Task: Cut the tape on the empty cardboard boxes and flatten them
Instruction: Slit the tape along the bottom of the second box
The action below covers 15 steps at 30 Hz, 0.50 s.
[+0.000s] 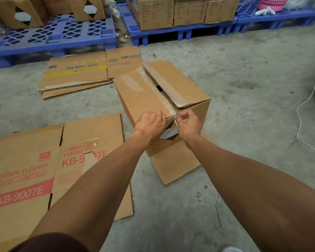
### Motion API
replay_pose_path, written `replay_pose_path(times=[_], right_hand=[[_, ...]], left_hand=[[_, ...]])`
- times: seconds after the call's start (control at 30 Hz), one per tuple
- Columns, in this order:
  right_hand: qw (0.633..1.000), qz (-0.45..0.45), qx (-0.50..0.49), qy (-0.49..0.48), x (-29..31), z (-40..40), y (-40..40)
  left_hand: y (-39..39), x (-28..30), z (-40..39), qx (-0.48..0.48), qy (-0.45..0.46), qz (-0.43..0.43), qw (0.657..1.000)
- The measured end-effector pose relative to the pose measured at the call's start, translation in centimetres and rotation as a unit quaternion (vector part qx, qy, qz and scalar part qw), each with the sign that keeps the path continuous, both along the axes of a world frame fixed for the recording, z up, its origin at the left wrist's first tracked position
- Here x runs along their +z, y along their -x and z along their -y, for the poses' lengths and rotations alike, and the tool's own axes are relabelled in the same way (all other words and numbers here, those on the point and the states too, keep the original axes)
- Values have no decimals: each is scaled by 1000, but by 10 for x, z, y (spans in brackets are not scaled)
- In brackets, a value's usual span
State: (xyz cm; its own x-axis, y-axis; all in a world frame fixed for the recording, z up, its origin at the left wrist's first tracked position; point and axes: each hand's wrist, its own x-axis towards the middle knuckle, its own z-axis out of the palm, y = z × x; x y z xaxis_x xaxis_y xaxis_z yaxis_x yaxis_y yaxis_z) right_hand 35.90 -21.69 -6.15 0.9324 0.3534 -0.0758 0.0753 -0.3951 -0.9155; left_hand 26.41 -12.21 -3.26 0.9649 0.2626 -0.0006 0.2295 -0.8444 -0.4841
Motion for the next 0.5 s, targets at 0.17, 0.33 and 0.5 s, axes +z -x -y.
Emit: replay_pose_path(times=[0.17,0.33,0.5], right_hand=[[999,-3,-33,6,-3,4,-1],[999,11,-41,12,2,8,-11],[994,87,41,47,-1,4,-3]], left_hand=[[-2,12,-1,16,49,78,996],[8,15,-7,33,94,183,978],[22,35,-25,-1,84,340,937]])
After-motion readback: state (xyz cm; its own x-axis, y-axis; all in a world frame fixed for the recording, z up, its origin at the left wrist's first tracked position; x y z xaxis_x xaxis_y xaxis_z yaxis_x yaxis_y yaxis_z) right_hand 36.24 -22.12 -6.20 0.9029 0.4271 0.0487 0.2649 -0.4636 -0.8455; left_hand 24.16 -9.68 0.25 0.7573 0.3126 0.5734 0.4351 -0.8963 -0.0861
